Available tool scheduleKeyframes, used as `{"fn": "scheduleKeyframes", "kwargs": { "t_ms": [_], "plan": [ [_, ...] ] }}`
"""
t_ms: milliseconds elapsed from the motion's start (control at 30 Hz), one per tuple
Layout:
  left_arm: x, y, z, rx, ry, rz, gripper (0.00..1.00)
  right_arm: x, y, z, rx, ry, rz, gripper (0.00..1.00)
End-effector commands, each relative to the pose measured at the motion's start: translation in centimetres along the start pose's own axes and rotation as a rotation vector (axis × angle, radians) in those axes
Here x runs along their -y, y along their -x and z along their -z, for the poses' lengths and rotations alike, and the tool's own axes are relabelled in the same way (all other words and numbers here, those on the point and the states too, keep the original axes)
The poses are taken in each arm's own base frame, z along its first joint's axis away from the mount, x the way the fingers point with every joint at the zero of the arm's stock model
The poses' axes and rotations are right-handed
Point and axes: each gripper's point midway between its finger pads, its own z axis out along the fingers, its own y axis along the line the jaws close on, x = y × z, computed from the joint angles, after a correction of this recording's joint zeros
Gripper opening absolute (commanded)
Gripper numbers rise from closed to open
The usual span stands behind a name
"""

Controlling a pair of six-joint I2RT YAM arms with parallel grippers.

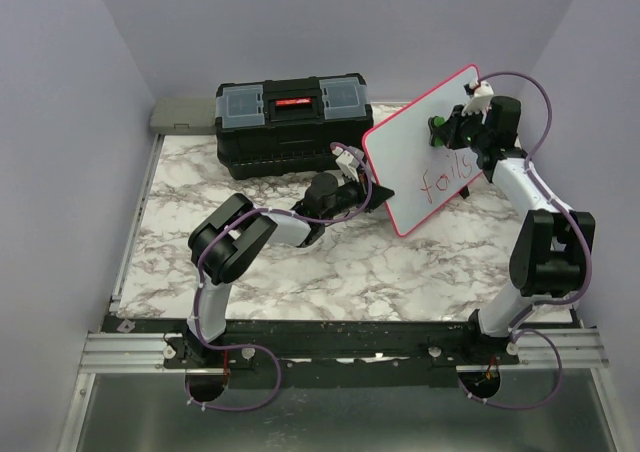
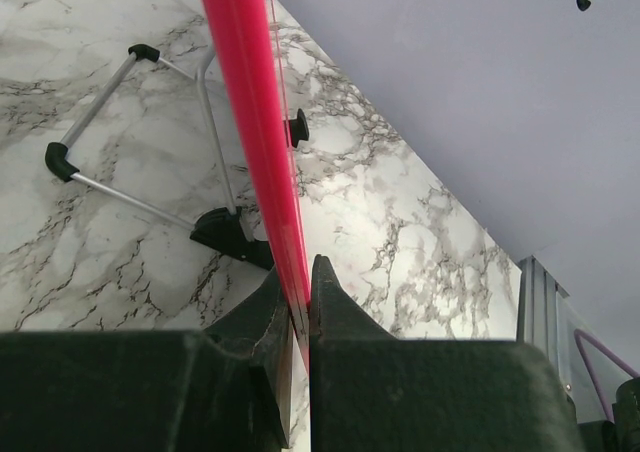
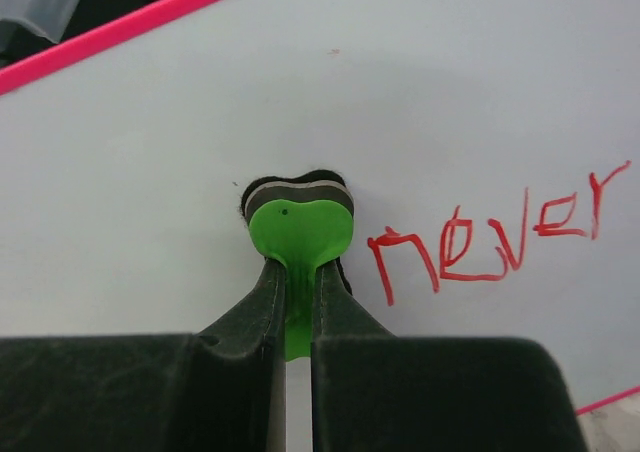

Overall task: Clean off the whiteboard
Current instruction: Erase the whiteboard at the whiteboard stand.

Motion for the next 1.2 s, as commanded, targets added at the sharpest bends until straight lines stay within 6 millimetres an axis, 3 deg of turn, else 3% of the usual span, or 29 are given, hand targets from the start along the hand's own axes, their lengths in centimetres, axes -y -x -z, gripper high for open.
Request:
{"fn": "scheduleKeyframes", "kwargs": {
  "t_ms": [0,133,300,400,467,567,700,833,967,1167],
  "plan": [
    [3.2,-1.1,0.2,-0.028,-0.148,-0.082,0.00,3.1,-2.8,-0.5,-0.076,-0.142,0.035,0.01],
    [3.2,-1.2,0.2,-0.028,-0.149,-0.083,0.00,2.7,-6.3,-0.1,-0.171,-0.108,0.056,0.01],
    [3.0,-1.3,0.1,-0.026,-0.149,-0.081,0.00,-3.8,-9.9,1.1,-0.281,0.283,0.066,0.01],
    [3.1,-1.2,0.0,-0.024,-0.151,-0.078,0.00,-6.5,-9.6,1.6,-0.267,0.415,0.062,0.01],
    [3.1,-1.3,0.0,-0.027,-0.152,-0.078,0.00,-6.9,-8.1,1.4,-0.218,0.417,0.053,0.01],
    [3.1,-1.3,0.1,-0.027,-0.149,-0.082,0.00,-6.2,-4.9,0.6,-0.136,0.345,0.023,0.01],
    [3.1,-1.4,0.2,-0.030,-0.148,-0.079,0.00,-3.7,-0.5,-0.6,-0.008,0.172,-0.030,0.01],
    [2.9,-1.5,0.4,-0.030,-0.143,-0.079,0.00,-0.6,1.9,-1.0,0.070,-0.010,-0.049,0.01],
    [2.9,-1.5,0.4,-0.030,-0.144,-0.079,0.00,2.8,1.1,-1.4,0.044,-0.179,-0.028,0.01],
    [3.0,-1.4,0.4,-0.025,-0.146,-0.082,0.00,5.8,-4.2,-1.1,-0.081,-0.256,0.018,0.01]
  ]
}}
